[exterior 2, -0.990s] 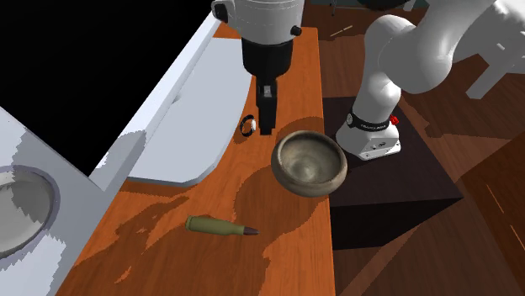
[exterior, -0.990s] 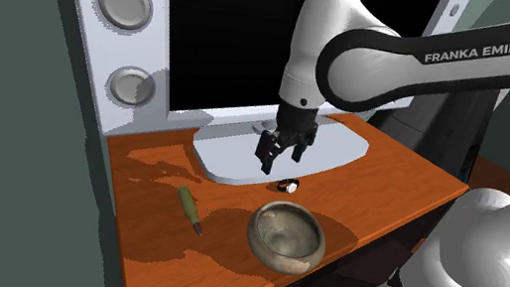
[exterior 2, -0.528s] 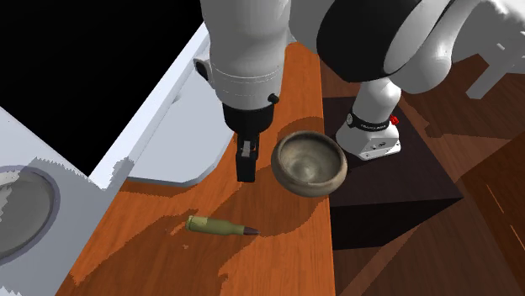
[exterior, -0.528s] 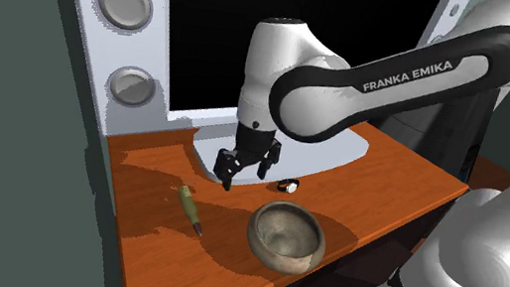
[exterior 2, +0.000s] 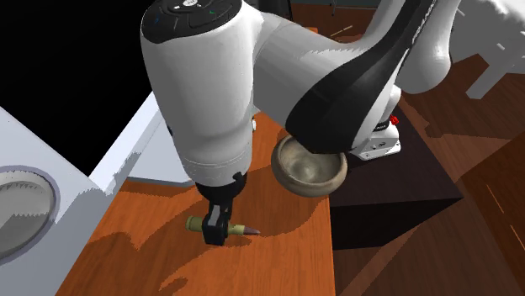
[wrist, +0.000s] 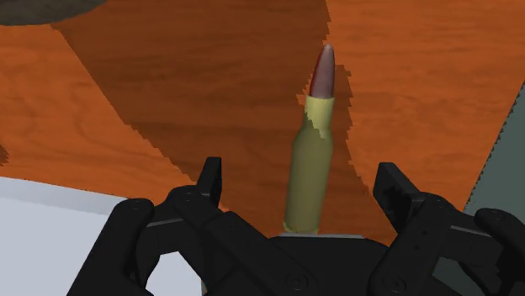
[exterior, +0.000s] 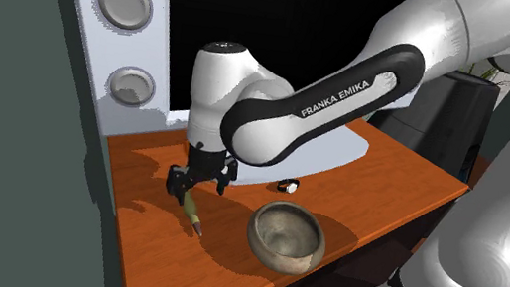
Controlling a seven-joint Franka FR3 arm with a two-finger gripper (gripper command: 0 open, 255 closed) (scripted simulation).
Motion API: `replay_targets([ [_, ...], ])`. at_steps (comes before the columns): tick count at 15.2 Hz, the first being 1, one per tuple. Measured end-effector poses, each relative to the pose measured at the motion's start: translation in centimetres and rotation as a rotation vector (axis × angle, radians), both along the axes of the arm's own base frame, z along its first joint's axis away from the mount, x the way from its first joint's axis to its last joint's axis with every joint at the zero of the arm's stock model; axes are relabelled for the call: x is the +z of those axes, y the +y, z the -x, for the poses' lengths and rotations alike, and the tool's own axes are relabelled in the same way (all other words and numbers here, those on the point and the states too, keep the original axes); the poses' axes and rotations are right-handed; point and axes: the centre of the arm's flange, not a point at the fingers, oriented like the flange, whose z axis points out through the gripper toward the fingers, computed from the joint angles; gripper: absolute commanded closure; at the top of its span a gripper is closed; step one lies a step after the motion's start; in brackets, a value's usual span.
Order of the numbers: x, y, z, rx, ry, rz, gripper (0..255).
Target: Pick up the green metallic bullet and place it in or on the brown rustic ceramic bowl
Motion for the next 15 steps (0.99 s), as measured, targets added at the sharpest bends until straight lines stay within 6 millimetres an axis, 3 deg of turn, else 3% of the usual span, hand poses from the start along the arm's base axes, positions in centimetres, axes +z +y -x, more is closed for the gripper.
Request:
replay_targets([
  [3,-2.0,1.4,-0.6,-0.013,-0.004,-0.005,0],
  [9,-5.0,1.5,-1.0,-0.015,-0.005,-0.006,0],
  [15,-5.4,1.5,-1.0,-0.015,-0.005,-0.006,0],
])
